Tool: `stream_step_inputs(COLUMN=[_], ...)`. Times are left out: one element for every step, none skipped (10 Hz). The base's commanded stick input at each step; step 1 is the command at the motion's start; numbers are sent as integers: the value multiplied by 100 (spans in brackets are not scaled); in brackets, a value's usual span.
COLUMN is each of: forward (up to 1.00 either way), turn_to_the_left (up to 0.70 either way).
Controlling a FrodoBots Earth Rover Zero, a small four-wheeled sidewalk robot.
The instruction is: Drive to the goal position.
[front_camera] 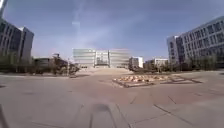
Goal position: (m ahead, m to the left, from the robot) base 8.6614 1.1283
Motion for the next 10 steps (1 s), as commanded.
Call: stream_step_inputs(forward=[70,70,70,70,70,70,70,70,70,70], turn_to_the_left=[0,0,0,0,0,0,0,0,0,0])
